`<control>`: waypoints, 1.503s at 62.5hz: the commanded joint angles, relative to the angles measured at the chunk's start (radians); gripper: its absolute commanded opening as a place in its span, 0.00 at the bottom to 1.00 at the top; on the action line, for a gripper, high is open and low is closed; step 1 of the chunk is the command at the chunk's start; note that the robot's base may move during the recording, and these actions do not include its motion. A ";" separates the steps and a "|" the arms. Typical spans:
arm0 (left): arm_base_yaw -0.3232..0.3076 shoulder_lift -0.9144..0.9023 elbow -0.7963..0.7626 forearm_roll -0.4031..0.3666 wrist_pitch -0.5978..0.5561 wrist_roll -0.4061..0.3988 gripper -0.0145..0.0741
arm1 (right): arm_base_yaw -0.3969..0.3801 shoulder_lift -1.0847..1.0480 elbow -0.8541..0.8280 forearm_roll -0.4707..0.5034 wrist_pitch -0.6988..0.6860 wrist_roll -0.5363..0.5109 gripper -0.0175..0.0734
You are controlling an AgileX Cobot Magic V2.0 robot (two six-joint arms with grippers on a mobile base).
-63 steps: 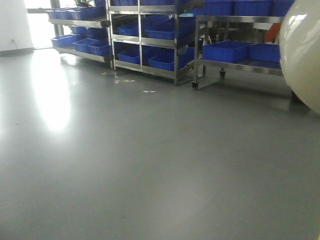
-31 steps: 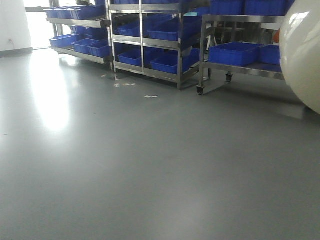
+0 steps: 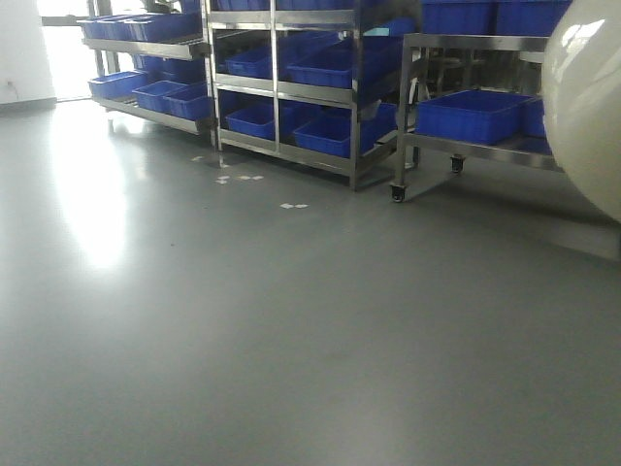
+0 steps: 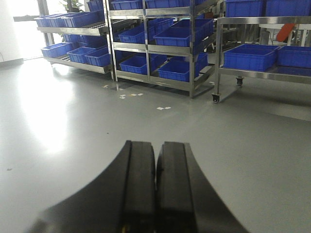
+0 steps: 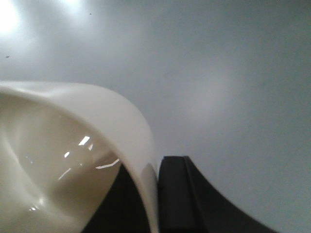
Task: Move white bin to right shelf second layer
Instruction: 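Drive across the room toward the shelf rack with blue crates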
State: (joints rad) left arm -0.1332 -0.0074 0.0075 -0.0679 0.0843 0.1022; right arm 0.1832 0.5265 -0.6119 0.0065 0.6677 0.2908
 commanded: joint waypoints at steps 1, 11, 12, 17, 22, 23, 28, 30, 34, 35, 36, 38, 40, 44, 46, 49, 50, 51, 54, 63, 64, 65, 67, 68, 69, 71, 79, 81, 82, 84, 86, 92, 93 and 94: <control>-0.003 -0.014 0.037 -0.006 -0.084 -0.003 0.26 | -0.008 0.009 -0.031 0.003 -0.094 0.000 0.25; -0.003 -0.014 0.037 -0.006 -0.084 -0.003 0.26 | -0.008 0.009 -0.031 0.003 -0.095 0.000 0.25; -0.003 -0.014 0.037 -0.006 -0.084 -0.003 0.26 | -0.008 0.009 -0.031 0.003 -0.095 0.000 0.25; -0.003 -0.014 0.037 -0.006 -0.084 -0.003 0.26 | -0.008 0.009 -0.031 0.003 -0.095 0.000 0.25; -0.003 -0.014 0.037 -0.006 -0.084 -0.003 0.26 | -0.008 0.009 -0.031 0.003 -0.095 0.000 0.25; -0.003 -0.014 0.037 -0.006 -0.084 -0.003 0.26 | -0.008 0.009 -0.031 0.003 -0.095 0.000 0.25; -0.003 -0.014 0.037 -0.006 -0.084 -0.003 0.26 | -0.008 0.009 -0.031 0.003 -0.095 0.000 0.25; -0.003 -0.014 0.037 -0.006 -0.084 -0.003 0.26 | -0.008 0.009 -0.031 0.003 -0.095 0.000 0.25; -0.003 -0.014 0.037 -0.006 -0.084 -0.003 0.26 | -0.008 0.009 -0.031 0.003 -0.095 0.000 0.25; -0.003 -0.014 0.037 -0.006 -0.084 -0.003 0.26 | -0.008 0.009 -0.031 0.003 -0.095 0.000 0.25; -0.003 -0.014 0.037 -0.006 -0.084 -0.003 0.26 | -0.008 0.009 -0.031 0.003 -0.095 0.000 0.25; -0.003 -0.014 0.037 -0.006 -0.084 -0.003 0.26 | -0.008 0.009 -0.031 0.003 -0.095 0.000 0.25; -0.003 -0.014 0.037 -0.006 -0.084 -0.003 0.26 | -0.008 0.009 -0.031 0.003 -0.095 0.000 0.25; -0.003 -0.014 0.037 -0.006 -0.084 -0.003 0.26 | -0.008 0.009 -0.031 0.003 -0.095 0.000 0.25; -0.003 -0.014 0.037 -0.006 -0.084 -0.003 0.26 | -0.008 0.009 -0.031 0.003 -0.095 0.000 0.25; -0.003 -0.014 0.037 -0.006 -0.084 -0.003 0.26 | -0.008 0.009 -0.031 0.003 -0.095 0.000 0.25; -0.003 -0.014 0.037 -0.006 -0.084 -0.003 0.26 | -0.008 0.009 -0.031 0.003 -0.095 0.000 0.25; -0.003 -0.014 0.037 -0.006 -0.084 -0.003 0.26 | -0.008 0.009 -0.031 0.003 -0.095 0.000 0.25; -0.003 -0.014 0.037 -0.006 -0.084 -0.003 0.26 | -0.008 0.009 -0.031 0.003 -0.095 0.000 0.25; -0.003 -0.014 0.037 -0.006 -0.084 -0.003 0.26 | -0.008 0.009 -0.031 0.003 -0.096 0.000 0.25; -0.003 -0.014 0.037 -0.006 -0.084 -0.003 0.26 | -0.008 0.009 -0.031 0.003 -0.096 0.000 0.25; -0.003 -0.014 0.037 -0.006 -0.084 -0.003 0.26 | -0.008 0.009 -0.031 0.003 -0.095 0.000 0.25; -0.003 -0.014 0.037 -0.006 -0.084 -0.003 0.26 | -0.008 0.009 -0.031 0.003 -0.095 0.000 0.25; -0.003 -0.014 0.037 -0.006 -0.084 -0.003 0.26 | -0.008 0.009 -0.031 0.003 -0.095 0.000 0.25; -0.003 -0.014 0.037 -0.006 -0.084 -0.003 0.26 | -0.008 0.009 -0.031 0.003 -0.095 0.000 0.25; -0.003 -0.014 0.037 -0.006 -0.084 -0.003 0.26 | -0.008 0.009 -0.031 0.003 -0.095 0.000 0.25; -0.003 -0.014 0.037 -0.006 -0.084 -0.003 0.26 | -0.008 0.009 -0.031 0.003 -0.095 0.000 0.25; -0.003 -0.014 0.037 -0.006 -0.084 -0.003 0.26 | -0.008 0.009 -0.031 0.003 -0.095 0.000 0.25; -0.003 -0.014 0.037 -0.006 -0.084 -0.003 0.26 | -0.008 0.009 -0.031 0.003 -0.095 0.000 0.25; -0.003 -0.014 0.037 -0.006 -0.084 -0.003 0.26 | -0.008 0.009 -0.031 0.003 -0.095 0.000 0.25; -0.003 -0.014 0.037 -0.006 -0.084 -0.003 0.26 | -0.008 0.009 -0.031 0.003 -0.095 0.000 0.25; -0.003 -0.014 0.037 -0.006 -0.084 -0.003 0.26 | -0.008 0.009 -0.031 0.003 -0.095 0.000 0.25; -0.003 -0.014 0.037 -0.006 -0.084 -0.003 0.26 | -0.008 0.009 -0.031 0.003 -0.095 0.000 0.25; -0.003 -0.014 0.037 -0.006 -0.084 -0.003 0.26 | -0.008 0.009 -0.031 0.003 -0.095 0.000 0.25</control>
State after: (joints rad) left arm -0.1332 -0.0074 0.0075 -0.0679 0.0843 0.1022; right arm 0.1832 0.5265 -0.6119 0.0065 0.6677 0.2908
